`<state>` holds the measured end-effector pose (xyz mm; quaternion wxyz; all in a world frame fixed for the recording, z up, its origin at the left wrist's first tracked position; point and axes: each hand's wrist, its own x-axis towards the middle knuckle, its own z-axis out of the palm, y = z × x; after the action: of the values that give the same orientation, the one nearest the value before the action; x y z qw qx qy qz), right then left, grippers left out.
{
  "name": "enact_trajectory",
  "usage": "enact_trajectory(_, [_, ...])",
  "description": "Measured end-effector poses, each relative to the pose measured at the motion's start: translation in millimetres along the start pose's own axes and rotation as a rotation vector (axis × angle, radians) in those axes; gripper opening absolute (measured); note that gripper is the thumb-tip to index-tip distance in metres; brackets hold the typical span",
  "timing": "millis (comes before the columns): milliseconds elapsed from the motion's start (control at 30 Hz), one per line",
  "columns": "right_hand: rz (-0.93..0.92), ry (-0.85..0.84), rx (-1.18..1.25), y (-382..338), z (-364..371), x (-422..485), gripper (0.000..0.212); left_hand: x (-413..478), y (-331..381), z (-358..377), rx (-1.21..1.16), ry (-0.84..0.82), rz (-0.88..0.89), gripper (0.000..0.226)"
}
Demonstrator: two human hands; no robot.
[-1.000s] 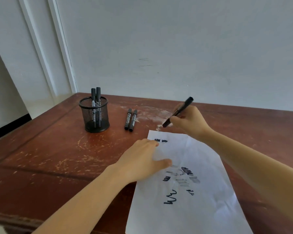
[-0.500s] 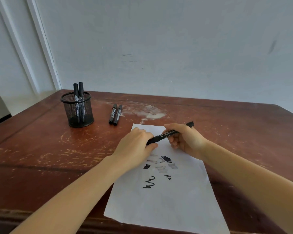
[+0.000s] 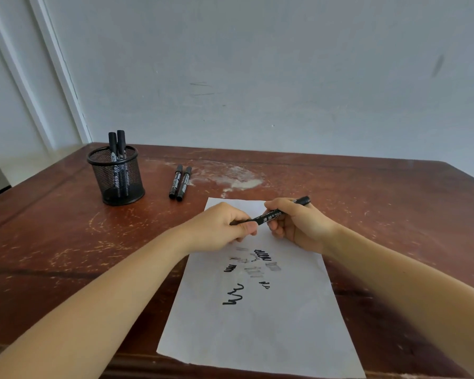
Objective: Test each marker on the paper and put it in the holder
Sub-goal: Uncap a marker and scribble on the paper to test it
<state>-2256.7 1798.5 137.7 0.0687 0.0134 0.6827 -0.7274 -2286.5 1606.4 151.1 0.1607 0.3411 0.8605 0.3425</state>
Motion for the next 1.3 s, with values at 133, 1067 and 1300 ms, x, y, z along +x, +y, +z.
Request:
enact_trajectory(133, [-0.002, 0.019, 0.064, 1.2, 0.0, 2.7, 0.032, 2.6, 7.7, -5.6, -0.012, -0.007, -0.009, 0.022])
enact_trajectory(1067, [0.098, 0.102, 0.294, -1.6, -3.6, 7.2, 0.031, -13.3, 10.8, 4.6, 0.123, -0.017, -0.160, 0.038])
enact_trajectory(1300, [-0.020, 0.177, 0.149, -6.4, 5.8, 17.3, 0.016, -37.3, -20.0, -5.8, -0.007, 0.167, -0.132, 0.042])
